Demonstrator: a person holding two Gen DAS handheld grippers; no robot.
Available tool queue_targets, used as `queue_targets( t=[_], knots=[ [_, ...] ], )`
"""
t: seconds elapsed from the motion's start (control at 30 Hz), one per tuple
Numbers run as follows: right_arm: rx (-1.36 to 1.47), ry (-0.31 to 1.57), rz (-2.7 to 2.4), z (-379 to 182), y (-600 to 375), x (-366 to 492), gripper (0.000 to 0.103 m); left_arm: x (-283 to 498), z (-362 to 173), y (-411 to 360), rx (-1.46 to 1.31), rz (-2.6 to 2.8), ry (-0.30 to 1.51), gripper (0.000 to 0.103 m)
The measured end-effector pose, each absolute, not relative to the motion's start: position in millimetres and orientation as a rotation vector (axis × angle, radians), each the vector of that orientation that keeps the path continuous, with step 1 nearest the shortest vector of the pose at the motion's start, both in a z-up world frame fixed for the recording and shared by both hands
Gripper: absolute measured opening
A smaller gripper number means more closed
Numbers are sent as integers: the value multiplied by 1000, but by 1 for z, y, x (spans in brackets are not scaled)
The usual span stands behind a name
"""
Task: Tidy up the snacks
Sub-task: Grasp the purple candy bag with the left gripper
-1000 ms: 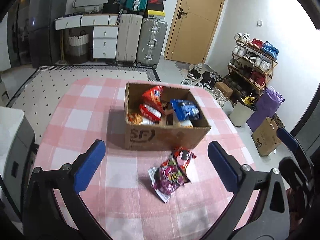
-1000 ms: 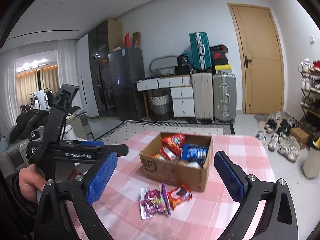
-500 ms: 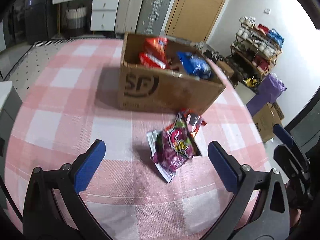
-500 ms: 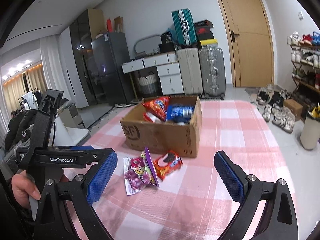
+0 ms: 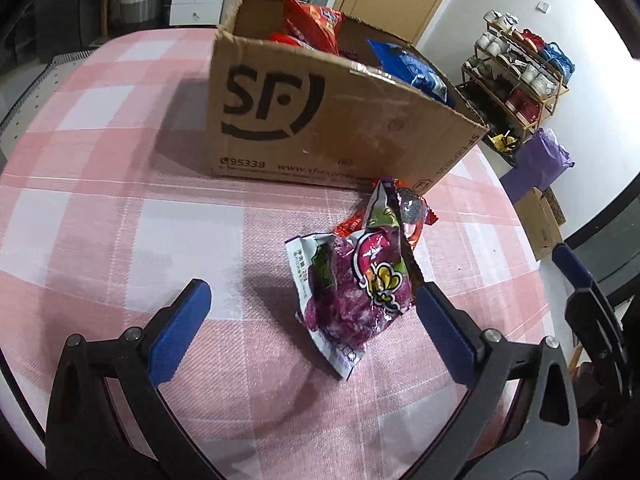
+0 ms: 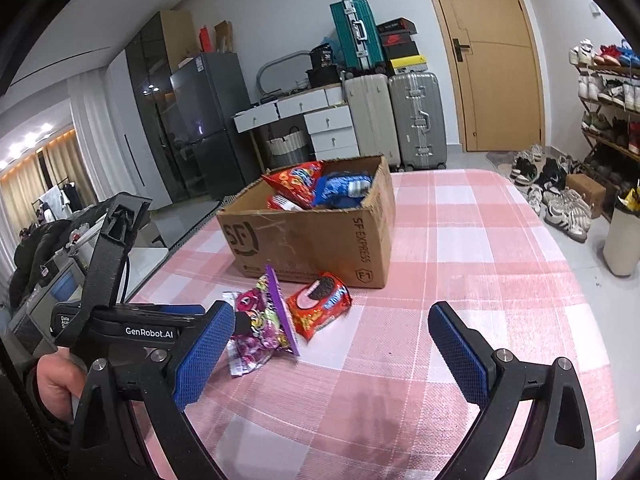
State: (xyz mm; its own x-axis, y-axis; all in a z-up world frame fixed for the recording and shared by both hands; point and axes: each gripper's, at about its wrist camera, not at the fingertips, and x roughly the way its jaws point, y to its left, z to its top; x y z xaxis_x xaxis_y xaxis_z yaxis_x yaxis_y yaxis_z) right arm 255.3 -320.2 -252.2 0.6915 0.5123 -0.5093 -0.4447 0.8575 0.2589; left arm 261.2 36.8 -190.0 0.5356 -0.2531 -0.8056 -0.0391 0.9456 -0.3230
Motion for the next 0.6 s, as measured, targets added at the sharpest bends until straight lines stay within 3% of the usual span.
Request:
queue_targets(
  t=[0.33, 0.4, 0.43, 0.5, 0.6],
  knots=[
    [147, 642, 518, -267, -326, 266, 99, 283, -212, 35, -387, -204, 1013, 94],
    [145, 642, 519, -267, -326, 267, 99, 285, -212, 35, -390, -222, 1002, 85],
    [146, 643, 520, -267, -326, 267, 99, 287, -213, 34, -394, -237, 999, 65],
    [144, 645, 523, -268, -326, 267, 99, 288, -217, 37, -457, -364, 994, 36],
    [141, 642, 536, -268, -326, 265, 99, 285, -216, 33, -414, -359, 977, 32]
  ],
)
